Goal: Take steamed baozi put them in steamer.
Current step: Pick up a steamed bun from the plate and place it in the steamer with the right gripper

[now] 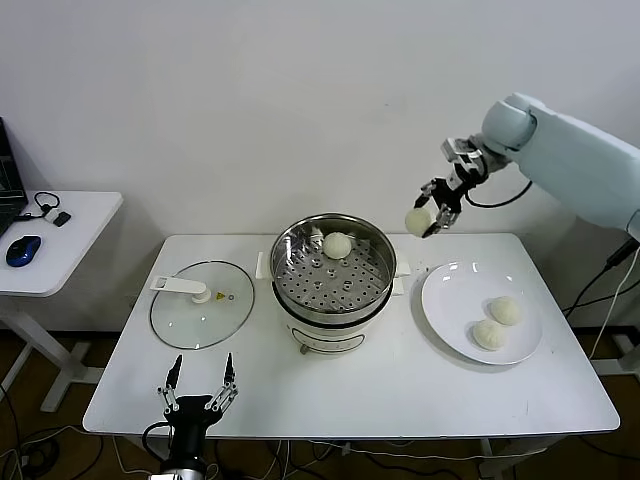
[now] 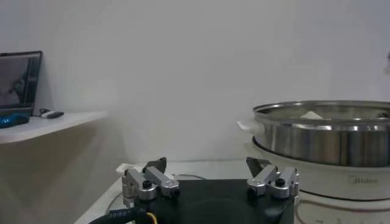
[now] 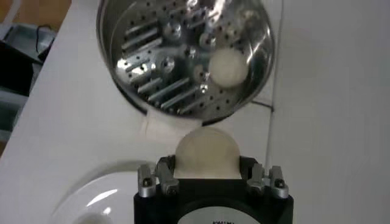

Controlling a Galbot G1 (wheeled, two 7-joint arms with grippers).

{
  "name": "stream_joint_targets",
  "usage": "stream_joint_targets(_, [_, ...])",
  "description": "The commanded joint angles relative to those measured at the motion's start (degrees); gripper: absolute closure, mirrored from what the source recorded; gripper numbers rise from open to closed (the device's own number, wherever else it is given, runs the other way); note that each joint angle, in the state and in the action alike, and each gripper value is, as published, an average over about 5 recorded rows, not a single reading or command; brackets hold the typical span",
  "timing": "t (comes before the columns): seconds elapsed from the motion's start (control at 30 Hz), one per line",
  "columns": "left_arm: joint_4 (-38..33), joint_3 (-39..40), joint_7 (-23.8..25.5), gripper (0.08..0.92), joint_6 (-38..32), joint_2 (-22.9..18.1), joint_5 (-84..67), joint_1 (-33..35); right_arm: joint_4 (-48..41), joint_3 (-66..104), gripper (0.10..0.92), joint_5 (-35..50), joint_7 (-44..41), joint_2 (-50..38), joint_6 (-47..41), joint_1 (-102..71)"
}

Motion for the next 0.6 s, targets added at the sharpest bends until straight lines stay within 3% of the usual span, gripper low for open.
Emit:
stream_joint_targets(0.03, [-0.22, 0.03, 0.0, 0.177, 0.08, -0.02, 0.1, -0.11, -1.25, -3.09, 0.349, 6.39, 0.24, 12.67, -3.36, 2.87])
stream_joint_targets(0.27, [-0.98, 0.14, -0.02, 0.177, 0.5, -0.13, 0.14, -0.44, -4.17, -2.08, 0.347, 5.26, 1.3, 20.59, -5.04, -2.12])
stream_joint_targets(0.6, [-1.33, -0.12, 0.0, 0.177, 0.01, -0.38, -0.24, 0.08, -8.88, -0.47, 0.346, 1.49, 1.93, 25.3, -5.47, -7.56])
